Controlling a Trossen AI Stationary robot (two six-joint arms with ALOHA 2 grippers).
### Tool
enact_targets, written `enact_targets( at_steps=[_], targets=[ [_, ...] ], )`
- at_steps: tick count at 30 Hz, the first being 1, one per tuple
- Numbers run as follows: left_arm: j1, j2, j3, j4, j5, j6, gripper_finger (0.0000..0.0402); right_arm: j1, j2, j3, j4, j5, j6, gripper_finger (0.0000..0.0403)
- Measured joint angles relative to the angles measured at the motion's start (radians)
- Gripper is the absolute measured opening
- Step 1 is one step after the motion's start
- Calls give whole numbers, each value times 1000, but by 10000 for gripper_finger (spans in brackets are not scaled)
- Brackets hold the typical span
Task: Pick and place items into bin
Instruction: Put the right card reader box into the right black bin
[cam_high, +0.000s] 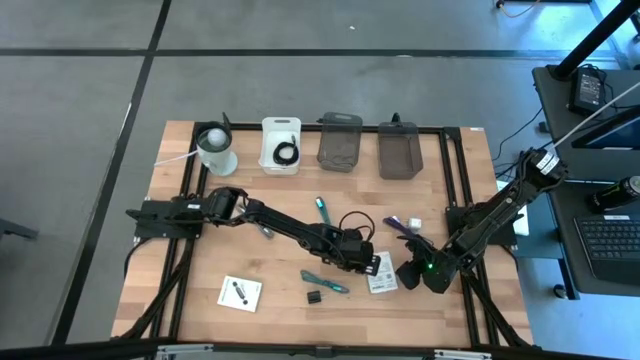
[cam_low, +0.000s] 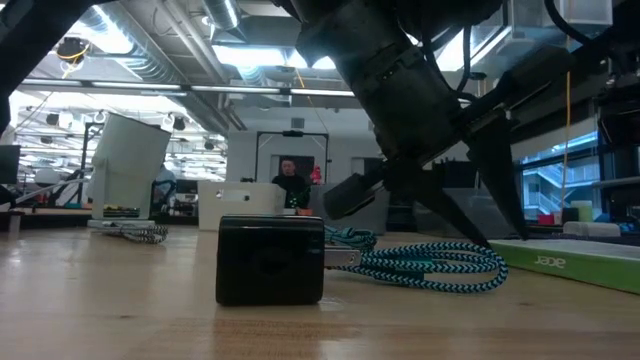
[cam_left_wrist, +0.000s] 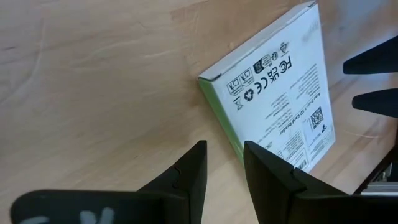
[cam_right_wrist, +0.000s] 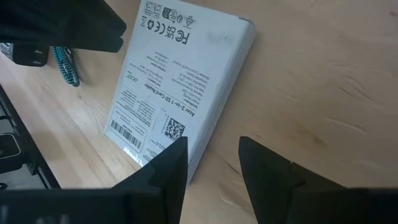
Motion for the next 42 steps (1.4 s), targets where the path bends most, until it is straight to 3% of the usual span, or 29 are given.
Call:
enact_targets(
  at_steps=[29,42],
  targets=[
    [2,27,3,23,26,43,99,0,0,0,8,0,3,148],
    [0,26,4,-9,21,96,48,0,32,0,93,23,11,148]
  ],
)
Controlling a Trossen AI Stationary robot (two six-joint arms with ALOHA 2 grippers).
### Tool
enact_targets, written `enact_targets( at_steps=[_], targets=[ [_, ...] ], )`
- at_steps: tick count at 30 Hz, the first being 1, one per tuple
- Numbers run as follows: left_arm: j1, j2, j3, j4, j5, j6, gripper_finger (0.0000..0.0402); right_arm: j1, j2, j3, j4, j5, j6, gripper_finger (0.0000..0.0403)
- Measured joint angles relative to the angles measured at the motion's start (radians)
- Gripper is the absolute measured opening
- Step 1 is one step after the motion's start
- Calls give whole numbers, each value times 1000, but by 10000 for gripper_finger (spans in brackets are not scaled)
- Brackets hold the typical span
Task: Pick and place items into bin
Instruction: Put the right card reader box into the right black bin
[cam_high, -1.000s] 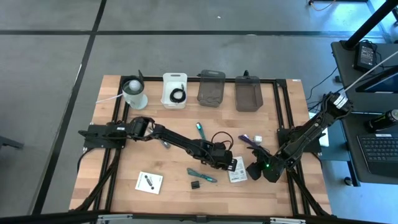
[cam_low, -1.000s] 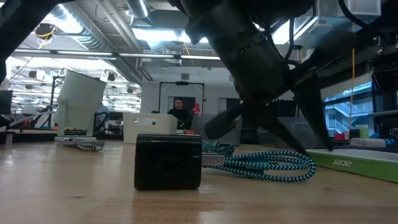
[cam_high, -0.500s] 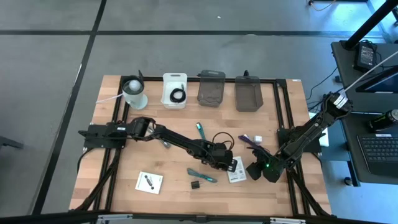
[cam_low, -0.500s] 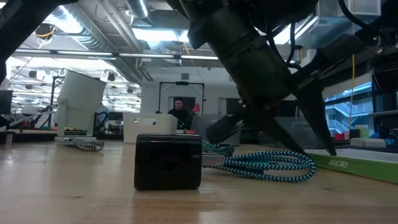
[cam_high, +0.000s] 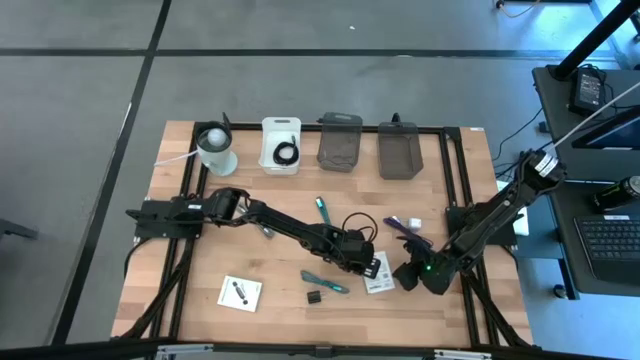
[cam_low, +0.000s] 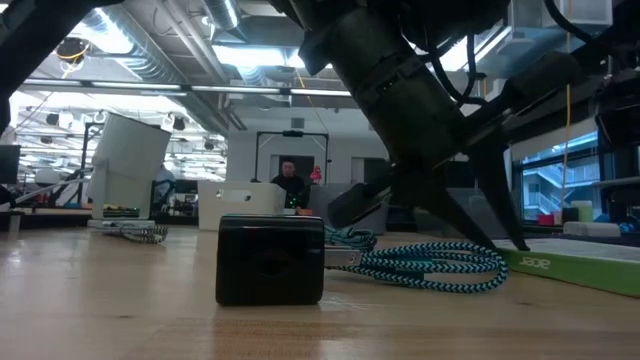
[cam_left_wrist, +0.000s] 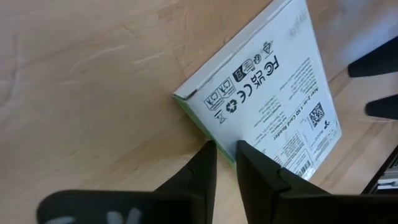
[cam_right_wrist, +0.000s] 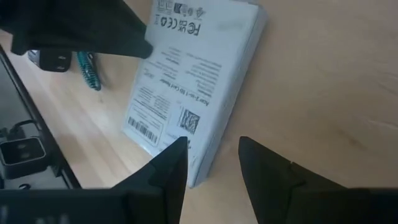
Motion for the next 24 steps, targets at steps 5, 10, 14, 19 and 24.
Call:
enact_targets(
  at_steps=[5,10,14,19,24],
  targets=[
    [0,0,0,-3,0,29,24,0,81,0,83,2,1,148],
    [0,0,-2,-3,0,34,8,0,117,0,115,3,23,148],
    [0,0,-2,-4,0,51,4,0,118,0,115,3,22,148],
    [0,3,-2,-18,0,52,4,0,118,0,135,4,22,148],
    [0,3,-2,-19,0,52,3,0,118,0,167,28,33,148]
  ],
)
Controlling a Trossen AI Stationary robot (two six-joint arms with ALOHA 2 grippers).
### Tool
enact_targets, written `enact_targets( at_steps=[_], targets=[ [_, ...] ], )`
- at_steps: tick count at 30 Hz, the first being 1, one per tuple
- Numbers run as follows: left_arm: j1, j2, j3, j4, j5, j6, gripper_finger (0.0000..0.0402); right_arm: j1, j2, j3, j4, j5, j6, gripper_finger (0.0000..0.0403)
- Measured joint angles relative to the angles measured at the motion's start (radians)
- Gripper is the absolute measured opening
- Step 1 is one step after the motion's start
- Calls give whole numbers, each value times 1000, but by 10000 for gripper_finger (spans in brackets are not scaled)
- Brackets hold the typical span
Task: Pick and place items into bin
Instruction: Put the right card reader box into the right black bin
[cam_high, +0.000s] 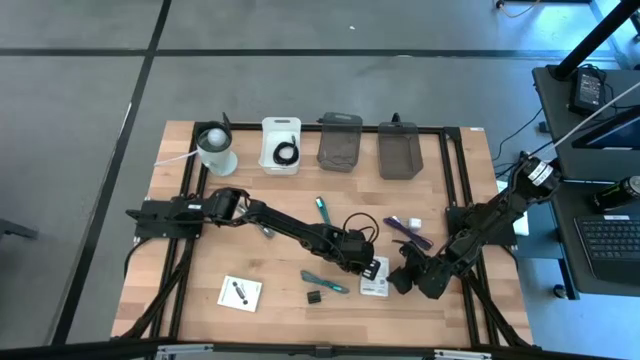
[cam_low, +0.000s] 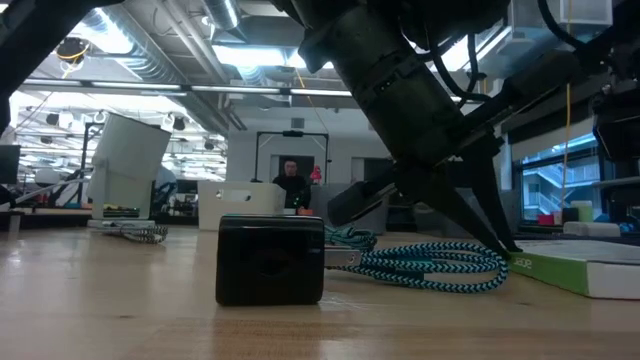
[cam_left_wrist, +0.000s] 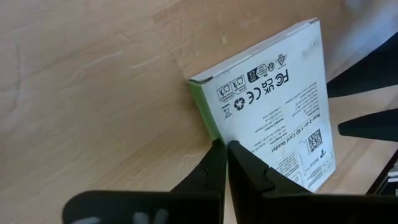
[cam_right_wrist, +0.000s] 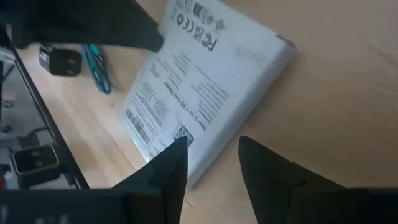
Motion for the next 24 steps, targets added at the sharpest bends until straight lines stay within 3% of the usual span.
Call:
enact_targets(
  at_steps=[10,19,24],
  targets=[
    [-1,-2,0,-38,0,-3,3,0,5,0,-7,3,92,148],
    [-1,-2,-1,-50,0,2,3,-31,147,3,175,12,104,148],
    [-1,-2,-2,-64,0,20,3,-38,156,2,239,39,77,148]
  ],
)
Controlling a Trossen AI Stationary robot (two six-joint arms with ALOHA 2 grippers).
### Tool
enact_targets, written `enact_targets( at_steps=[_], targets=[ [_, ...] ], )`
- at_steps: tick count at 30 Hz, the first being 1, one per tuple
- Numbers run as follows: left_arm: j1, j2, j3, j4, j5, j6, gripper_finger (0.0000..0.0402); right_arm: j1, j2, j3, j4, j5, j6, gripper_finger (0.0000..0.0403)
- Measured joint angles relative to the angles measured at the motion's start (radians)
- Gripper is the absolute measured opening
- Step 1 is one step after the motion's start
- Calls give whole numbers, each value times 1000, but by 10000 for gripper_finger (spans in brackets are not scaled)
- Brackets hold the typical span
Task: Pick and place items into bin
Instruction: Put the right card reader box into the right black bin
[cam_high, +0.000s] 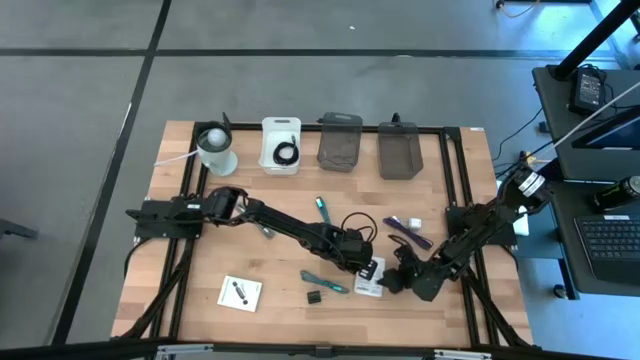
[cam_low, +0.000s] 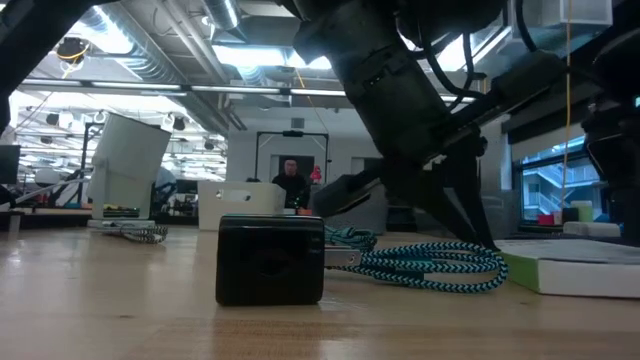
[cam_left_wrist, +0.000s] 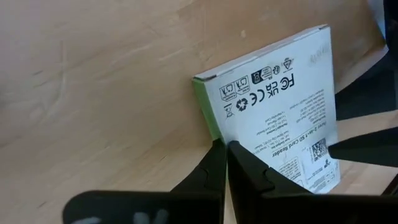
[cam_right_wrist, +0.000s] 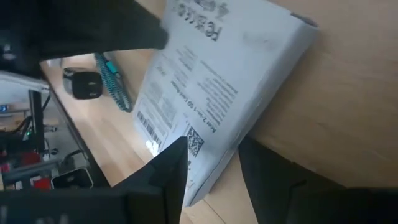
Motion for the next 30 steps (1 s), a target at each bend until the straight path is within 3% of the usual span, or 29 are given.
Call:
enact_targets(
  at_steps=[6,10,12,22,30],
  targets=[
    [0,-2,-1,-23,-8,14,3,1,-39,-7,15,98,-149,148],
    [0,1,0,10,-6,32,3,-9,-42,-5,24,223,-162,148],
    [0,1,0,21,-2,46,3,-11,-42,-4,59,237,-175,148],
    [1,2,-1,32,27,68,3,-36,-46,-2,90,142,-207,136],
    [12,-10,-1,30,61,106,3,-36,-45,-2,51,73,-159,75]
  ],
)
